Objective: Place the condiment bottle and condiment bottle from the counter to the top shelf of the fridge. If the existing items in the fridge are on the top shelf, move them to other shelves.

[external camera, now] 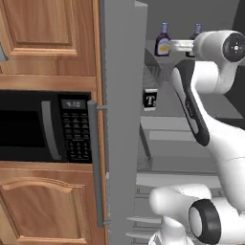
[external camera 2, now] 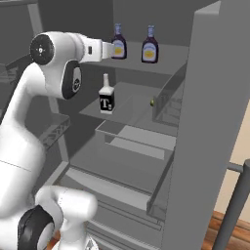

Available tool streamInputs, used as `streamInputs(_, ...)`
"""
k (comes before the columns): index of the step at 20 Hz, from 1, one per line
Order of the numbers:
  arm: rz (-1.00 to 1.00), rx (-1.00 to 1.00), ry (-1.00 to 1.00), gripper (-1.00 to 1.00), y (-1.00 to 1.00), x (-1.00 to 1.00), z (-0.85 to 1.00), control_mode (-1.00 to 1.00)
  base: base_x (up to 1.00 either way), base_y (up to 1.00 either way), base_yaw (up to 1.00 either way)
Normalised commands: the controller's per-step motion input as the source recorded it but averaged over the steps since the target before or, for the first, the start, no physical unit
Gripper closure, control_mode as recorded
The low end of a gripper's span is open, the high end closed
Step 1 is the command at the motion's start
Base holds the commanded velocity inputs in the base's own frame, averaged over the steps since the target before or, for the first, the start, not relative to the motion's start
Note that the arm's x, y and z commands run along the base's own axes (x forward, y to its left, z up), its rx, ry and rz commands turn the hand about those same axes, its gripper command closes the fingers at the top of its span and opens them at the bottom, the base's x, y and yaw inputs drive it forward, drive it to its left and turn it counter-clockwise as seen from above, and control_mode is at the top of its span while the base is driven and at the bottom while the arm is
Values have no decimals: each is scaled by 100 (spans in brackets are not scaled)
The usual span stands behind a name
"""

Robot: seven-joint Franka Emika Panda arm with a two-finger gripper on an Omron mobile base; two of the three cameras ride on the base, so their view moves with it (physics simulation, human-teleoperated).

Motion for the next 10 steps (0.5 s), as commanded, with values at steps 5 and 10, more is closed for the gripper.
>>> streamInputs(5,0,0,4,-100,-1,-100,-58,-100,0,0,0)
streamInputs(10,0,1,17,-100,0,-100,-53,-100,0,0,0)
